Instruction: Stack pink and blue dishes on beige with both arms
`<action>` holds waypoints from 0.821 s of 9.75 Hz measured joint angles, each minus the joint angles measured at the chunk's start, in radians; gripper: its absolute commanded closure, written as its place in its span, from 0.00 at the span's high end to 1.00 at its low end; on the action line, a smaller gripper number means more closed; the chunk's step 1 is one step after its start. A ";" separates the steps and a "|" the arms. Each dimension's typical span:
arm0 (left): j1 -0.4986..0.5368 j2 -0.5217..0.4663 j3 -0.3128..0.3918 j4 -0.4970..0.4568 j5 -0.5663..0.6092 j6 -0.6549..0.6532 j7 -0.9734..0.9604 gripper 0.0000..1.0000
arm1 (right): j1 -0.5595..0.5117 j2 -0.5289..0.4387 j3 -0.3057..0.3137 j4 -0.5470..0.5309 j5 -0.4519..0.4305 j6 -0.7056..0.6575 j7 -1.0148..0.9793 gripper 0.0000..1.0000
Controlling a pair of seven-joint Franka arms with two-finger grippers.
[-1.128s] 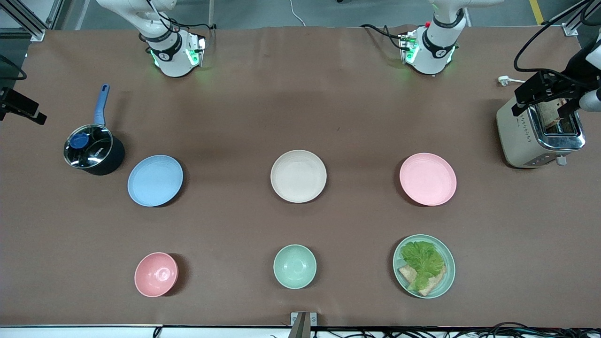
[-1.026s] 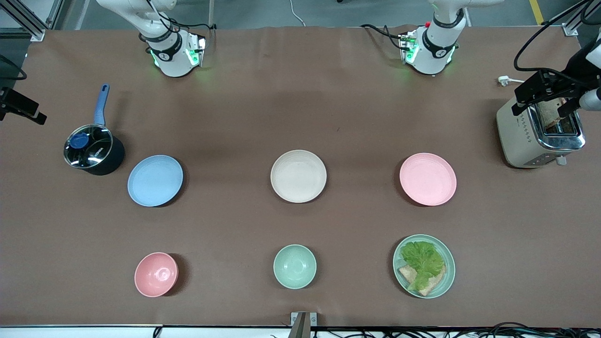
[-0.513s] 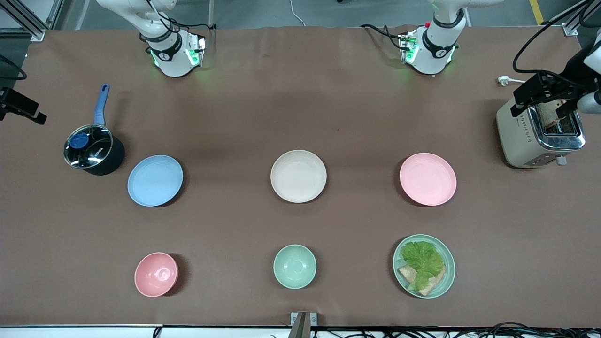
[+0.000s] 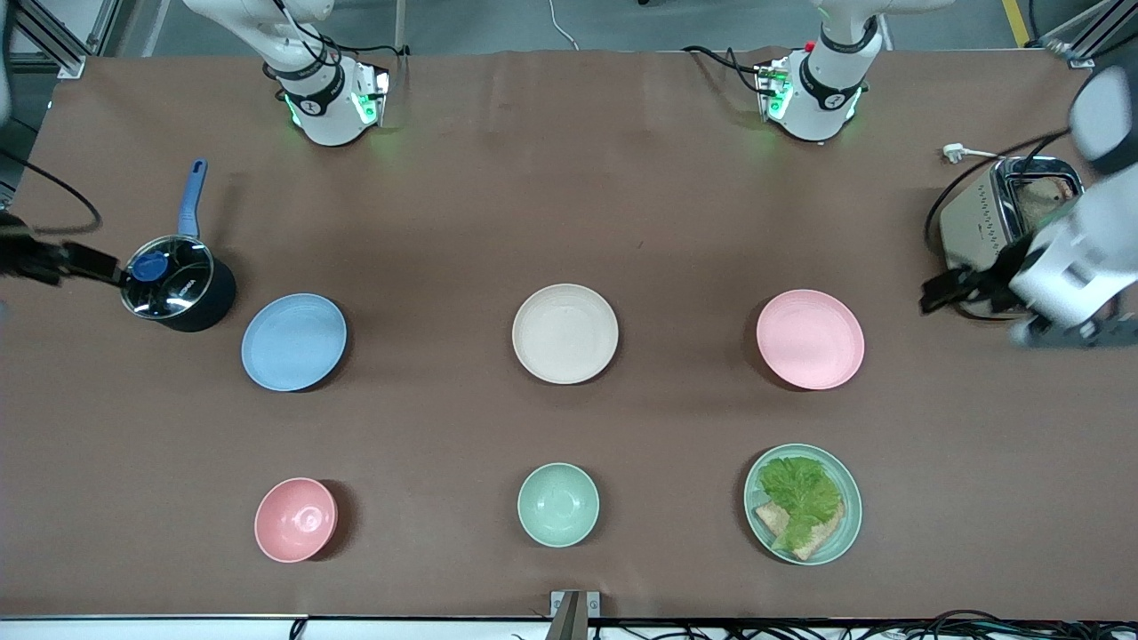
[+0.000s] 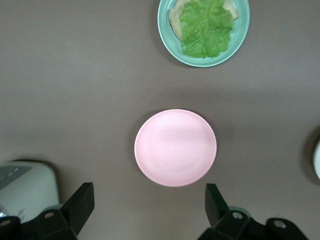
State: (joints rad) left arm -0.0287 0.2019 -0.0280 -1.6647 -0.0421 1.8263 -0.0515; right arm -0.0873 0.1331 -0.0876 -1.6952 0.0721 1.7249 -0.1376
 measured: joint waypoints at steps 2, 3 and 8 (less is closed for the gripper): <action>0.001 0.108 0.005 -0.025 0.000 0.118 0.035 1.00 | -0.004 0.049 -0.029 -0.166 0.070 0.226 -0.117 1.00; 0.002 0.149 0.005 -0.039 0.000 0.178 0.073 1.00 | -0.011 0.080 -0.041 -0.229 0.125 0.318 -0.191 1.00; 0.023 0.219 0.026 -0.284 -0.214 0.499 0.429 0.99 | -0.037 0.295 -0.078 -0.349 0.398 0.562 -0.584 1.00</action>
State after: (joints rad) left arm -0.0061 0.4210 -0.0025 -1.9485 -0.2563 2.3251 0.3772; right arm -0.1246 0.4279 -0.1652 -2.0440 0.4700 2.2868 -0.7216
